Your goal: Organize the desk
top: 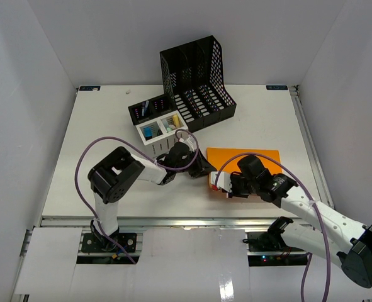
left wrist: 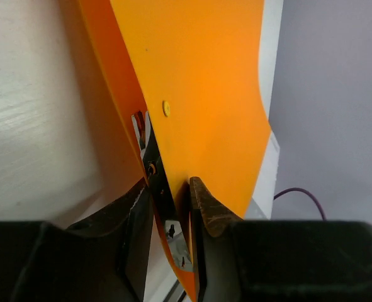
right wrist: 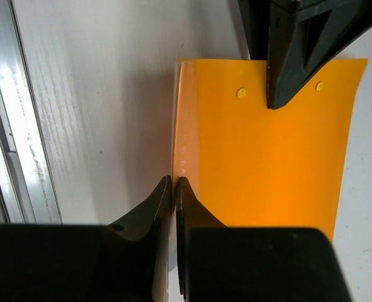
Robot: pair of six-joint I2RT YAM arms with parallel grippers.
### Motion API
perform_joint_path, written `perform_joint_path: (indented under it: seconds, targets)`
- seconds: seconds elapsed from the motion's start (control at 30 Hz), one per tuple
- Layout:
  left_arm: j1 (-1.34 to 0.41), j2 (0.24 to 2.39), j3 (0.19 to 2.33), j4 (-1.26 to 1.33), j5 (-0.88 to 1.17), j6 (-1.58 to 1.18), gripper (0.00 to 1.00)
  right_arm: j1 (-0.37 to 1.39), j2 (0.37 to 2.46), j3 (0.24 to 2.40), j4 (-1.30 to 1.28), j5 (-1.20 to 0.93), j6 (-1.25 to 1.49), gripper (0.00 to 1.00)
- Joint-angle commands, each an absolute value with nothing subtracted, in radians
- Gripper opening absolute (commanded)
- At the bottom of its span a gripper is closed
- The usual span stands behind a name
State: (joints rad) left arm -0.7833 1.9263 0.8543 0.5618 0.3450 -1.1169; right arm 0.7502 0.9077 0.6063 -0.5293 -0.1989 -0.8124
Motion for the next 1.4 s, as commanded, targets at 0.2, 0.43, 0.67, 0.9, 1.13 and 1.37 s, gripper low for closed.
perform_joint_path:
  seconds: [0.2, 0.43, 0.67, 0.9, 1.13, 1.37]
  targets:
    - [-0.793, 1.825, 0.972, 0.5, 0.368, -1.116, 0.16, 0.736, 0.842, 0.624, -0.406, -0.102, -0.789, 0.67]
    - [-0.792, 1.838, 1.171, 0.324, 0.342, -1.163, 0.07, 0.738, 0.826, 0.592, -0.301, 0.011, -0.757, 0.98]
    - [-0.768, 1.852, 1.302, 0.205, 0.295, -1.218, 0.0, 0.75, 0.82, 0.558, -0.151, 0.274, -0.727, 0.92]
    - [-0.744, 1.85, 1.394, 0.129, 0.311, -1.218, 0.0, 0.757, 0.889, 0.408, 0.248, 0.627, -0.845, 0.92]
    - [-0.724, 1.82, 1.43, 0.072, 0.291, -1.189, 0.0, 0.756, 0.909, 0.451, 0.244, 0.625, -0.772, 0.42]
    - [-0.7, 1.787, 1.441, 0.055, 0.284, -1.142, 0.34, 0.756, 0.855, 0.56, 0.144, 0.503, -0.775, 0.08]
